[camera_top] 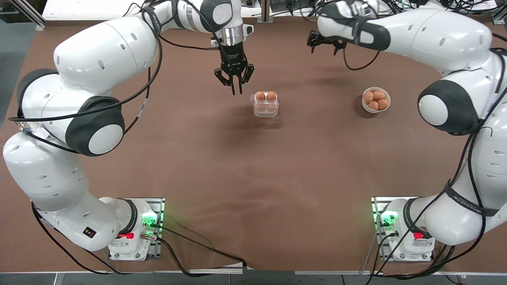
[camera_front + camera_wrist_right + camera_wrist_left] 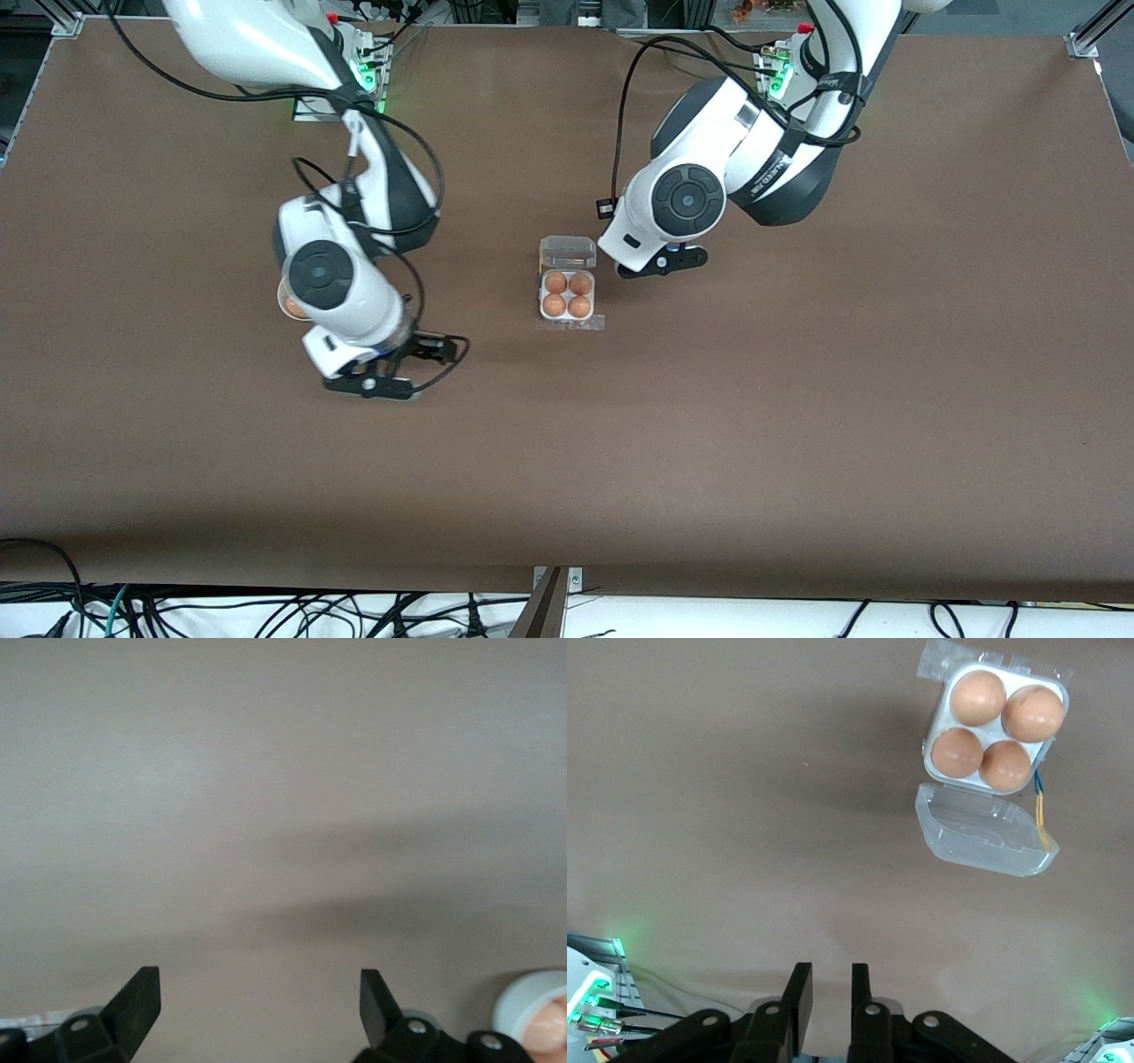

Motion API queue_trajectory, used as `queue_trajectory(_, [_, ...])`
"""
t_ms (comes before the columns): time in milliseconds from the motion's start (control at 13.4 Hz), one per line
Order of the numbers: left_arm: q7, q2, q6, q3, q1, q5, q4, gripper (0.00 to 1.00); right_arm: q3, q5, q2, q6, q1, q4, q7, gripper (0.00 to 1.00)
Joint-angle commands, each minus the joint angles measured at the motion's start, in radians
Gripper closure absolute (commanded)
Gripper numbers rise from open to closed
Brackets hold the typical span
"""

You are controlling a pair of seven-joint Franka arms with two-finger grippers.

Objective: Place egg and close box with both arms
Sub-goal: 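Raise the right gripper away while the left gripper reaches the carton lid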

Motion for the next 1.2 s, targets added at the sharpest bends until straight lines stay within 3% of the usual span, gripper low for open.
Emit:
queue_trajectory(0, [-0.03, 0.029, -0.019, 0.012, -0.013, -0.05, 0.037, 0.75, 0.008, 0.01, -0.072, -0.087, -0.039, -0.005, -0.032, 0.0])
queue_trajectory(224, [-0.056, 0.046, -0.019, 0.012, -0.031, -0.057, 0.037, 0.75, -0.033, 0.007, -0.099, -0.184, -0.059, 0.001, -0.123, 0.0])
queue_trajectory(373, [-0.061, 0.066, -0.019, 0.011, -0.048, -0.058, 0.037, 0.76, -0.049, 0.01, -0.129, -0.27, -0.095, 0.059, -0.197, 0.0])
queue_trajectory(598, [-0.075, 0.103, -0.016, 0.011, -0.068, -0.072, 0.039, 0.78, -0.041, 0.007, -0.246, -0.32, -0.198, 0.021, -0.318, 0.0])
queue_trajectory(896, [-0.075, 0.184, -0.015, 0.011, -0.095, -0.084, 0.115, 0.79, -0.021, 0.004, -0.428, -0.337, -0.307, -0.053, -0.329, 0.0])
queue_trajectory(1120, [-0.075, 0.241, 0.002, 0.012, -0.123, -0.093, 0.16, 0.8, 0.005, -0.007, -0.507, -0.429, -0.387, -0.068, -0.396, 0.0])
